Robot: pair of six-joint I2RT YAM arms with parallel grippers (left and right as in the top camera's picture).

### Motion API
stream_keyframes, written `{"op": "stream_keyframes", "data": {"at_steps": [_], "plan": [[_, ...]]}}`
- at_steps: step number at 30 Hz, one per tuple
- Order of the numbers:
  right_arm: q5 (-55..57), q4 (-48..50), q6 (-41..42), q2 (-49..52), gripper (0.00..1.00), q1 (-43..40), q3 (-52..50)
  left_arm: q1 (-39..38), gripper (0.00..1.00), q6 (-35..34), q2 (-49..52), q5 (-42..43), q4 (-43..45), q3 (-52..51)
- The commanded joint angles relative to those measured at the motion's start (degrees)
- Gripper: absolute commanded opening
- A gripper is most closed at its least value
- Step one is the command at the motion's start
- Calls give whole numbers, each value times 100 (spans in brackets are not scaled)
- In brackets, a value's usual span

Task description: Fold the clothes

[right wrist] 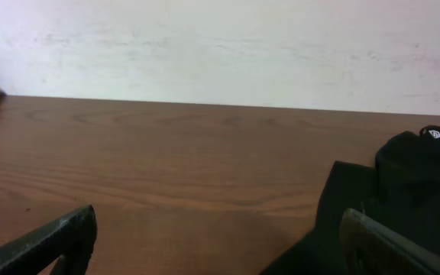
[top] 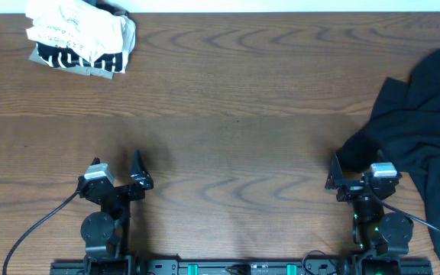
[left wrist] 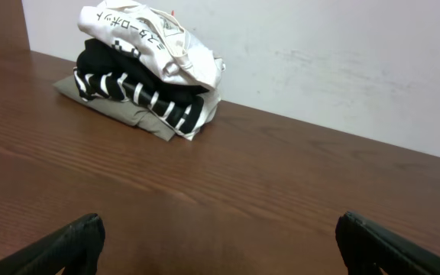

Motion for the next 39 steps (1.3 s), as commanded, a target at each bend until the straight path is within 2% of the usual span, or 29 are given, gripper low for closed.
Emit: {"op": "stream_keyframes", "data": {"at_steps": [1,13,16,18,21,23,28,33,39], "plan": [[-4,-24,-66,-7,99,116,-9,17,98,59,-2,-136,-243,-87],[-4,-24,-66,-7,99,116,-9,17,98,42,-2,-129,-240,-87],[-4,-24,-66,-7,99,116,-9,17,98,-363,2,120,-238,-85],[-4,-24,-66,-7,99,116,-9,11,98,-916,2,424,-212,-83],[-4,-24,-66,-7,99,116,-9,11,98,-1941,4,1587,-48,-83],[-4,-24,-66,-7,99,116,-9,11,98,-2280,4,2103,87,-83],[-4,-24,-66,-7,99,116,-9,11,98,-2916,4,2448,85,-83],[-4,-24,-66,-7,99,116,-9,11,98,-2924,7,3628,715,-81],[-4,-24,-66,-7,99,116,-9,13,98,-2734,7,3707,837,114]]}}
